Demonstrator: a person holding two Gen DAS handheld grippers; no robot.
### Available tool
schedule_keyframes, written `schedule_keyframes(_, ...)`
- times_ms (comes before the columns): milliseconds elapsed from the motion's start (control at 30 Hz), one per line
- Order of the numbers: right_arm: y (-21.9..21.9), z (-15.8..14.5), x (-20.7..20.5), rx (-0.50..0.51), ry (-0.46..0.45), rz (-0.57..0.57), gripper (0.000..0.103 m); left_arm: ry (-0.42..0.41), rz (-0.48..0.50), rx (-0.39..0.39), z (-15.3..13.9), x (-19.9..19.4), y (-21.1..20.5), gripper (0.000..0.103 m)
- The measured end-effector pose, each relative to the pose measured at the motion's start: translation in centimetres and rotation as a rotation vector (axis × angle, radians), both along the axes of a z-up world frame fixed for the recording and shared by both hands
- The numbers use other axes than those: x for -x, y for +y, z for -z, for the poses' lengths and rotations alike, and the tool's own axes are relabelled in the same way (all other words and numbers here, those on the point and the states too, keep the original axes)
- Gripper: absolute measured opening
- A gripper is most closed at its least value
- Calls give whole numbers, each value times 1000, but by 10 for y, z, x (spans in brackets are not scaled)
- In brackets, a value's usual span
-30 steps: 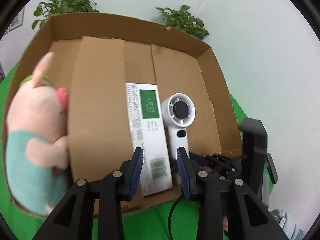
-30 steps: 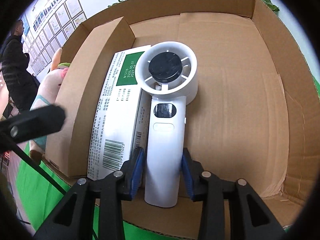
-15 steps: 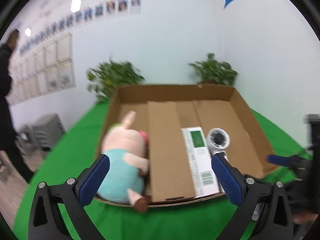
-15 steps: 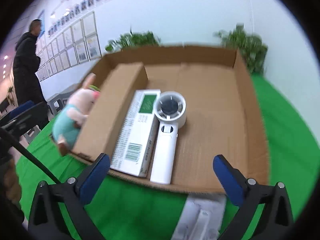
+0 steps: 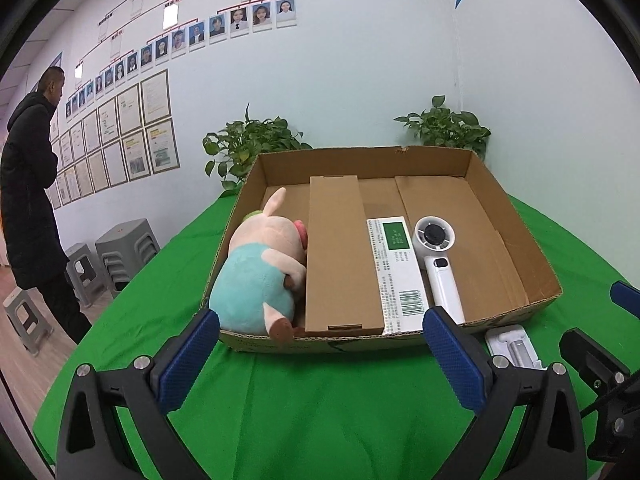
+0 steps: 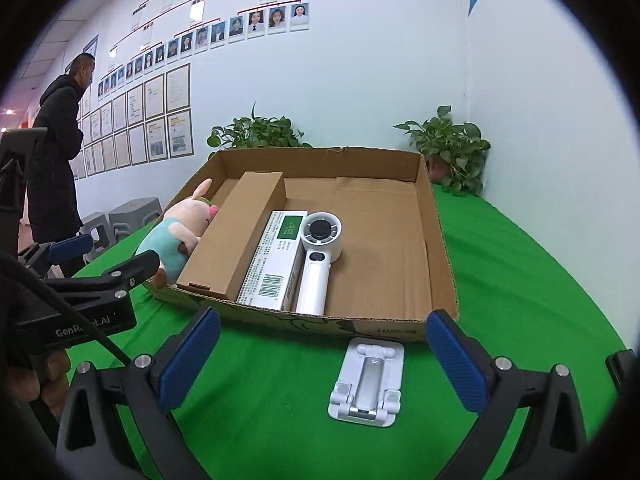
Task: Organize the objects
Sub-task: 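Move the right gripper to the white phone stand and grasp it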
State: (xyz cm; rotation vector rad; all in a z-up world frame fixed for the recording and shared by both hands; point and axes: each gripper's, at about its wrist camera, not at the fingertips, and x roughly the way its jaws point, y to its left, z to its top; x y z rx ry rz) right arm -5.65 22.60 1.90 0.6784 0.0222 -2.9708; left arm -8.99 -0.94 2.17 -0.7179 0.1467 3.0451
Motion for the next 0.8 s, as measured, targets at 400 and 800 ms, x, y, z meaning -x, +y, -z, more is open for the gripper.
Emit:
schedule_keyframes(400,27,7,7,37,17,98,9,-30,8,-32,8,12,3,4)
schedule_keyframes(800,35,16,10,49,2,52,102,-28,48,-13,19,16,6,102)
